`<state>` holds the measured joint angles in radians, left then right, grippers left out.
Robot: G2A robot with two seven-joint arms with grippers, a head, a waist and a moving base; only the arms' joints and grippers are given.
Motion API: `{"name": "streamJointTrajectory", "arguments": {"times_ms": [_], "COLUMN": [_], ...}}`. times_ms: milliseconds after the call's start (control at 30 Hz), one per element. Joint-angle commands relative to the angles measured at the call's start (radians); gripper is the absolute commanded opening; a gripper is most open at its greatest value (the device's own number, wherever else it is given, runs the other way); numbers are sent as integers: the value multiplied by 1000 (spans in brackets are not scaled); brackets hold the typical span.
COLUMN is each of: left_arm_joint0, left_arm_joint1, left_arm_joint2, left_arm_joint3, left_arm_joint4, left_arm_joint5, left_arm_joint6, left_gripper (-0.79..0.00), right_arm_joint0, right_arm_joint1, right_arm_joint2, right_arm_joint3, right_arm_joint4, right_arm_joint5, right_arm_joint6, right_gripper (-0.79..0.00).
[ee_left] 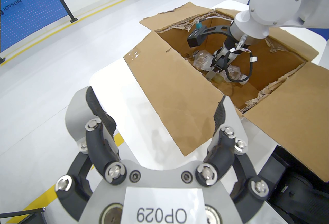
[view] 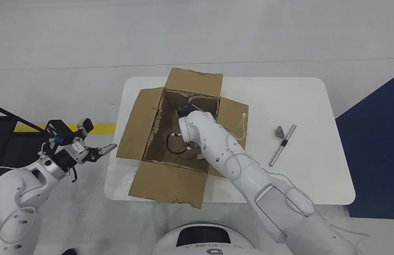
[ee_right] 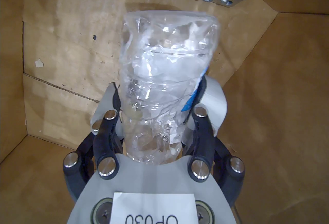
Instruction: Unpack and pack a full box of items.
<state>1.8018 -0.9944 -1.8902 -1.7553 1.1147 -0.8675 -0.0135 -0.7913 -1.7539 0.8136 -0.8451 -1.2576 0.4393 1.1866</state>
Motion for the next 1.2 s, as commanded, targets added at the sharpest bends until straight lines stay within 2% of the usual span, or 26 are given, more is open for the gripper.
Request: {"name": "streamJointTrajectory", "arguments": {"times_ms": [0, 100, 267, 400, 500, 633, 800, 833, 1167], "left_arm_joint0": [0, 0, 0, 0, 0, 0, 0, 0, 0], "left_arm_joint1": [0, 0, 0, 0, 0, 0, 0, 0, 0], "left_arm_joint2": [0, 0, 0, 0, 0, 0, 0, 0, 0], "left_arm_joint3": [0, 0, 0, 0, 0, 0, 0, 0, 0], "left_arm_joint4": [0, 0, 0, 0, 0, 0, 0, 0, 0], "left_arm_joint5": [0, 0, 0, 0, 0, 0, 0, 0, 0], "left_arm_joint6": [0, 0, 0, 0, 0, 0, 0, 0, 0], "left_gripper": [0, 0, 0, 0, 0, 0, 0, 0, 0], "right_arm_joint0": [-9, -28, -94, -190, -292, -466, -681, -715, -726], "right_arm_joint1": [4, 9, 24, 48, 71, 107, 148, 154, 155], "right_arm_joint2": [4, 7, 5, 13, 28, 58, 139, 154, 167], "right_arm_joint3": [-18, -63, -216, -419, -622, -935, -1205, -1234, -1232], "right_arm_joint4": [-12, -37, -110, -199, -265, -352, -388, -371, -343], "right_arm_joint5": [-2, 1, -5, -30, -77, -165, -267, -292, -289], "right_arm_joint6": [10, 27, 51, 58, 43, -69, -257, -281, -310], "right_gripper": [-785, -785, -785, -785, -785, -785, -785, -785, -785]}}
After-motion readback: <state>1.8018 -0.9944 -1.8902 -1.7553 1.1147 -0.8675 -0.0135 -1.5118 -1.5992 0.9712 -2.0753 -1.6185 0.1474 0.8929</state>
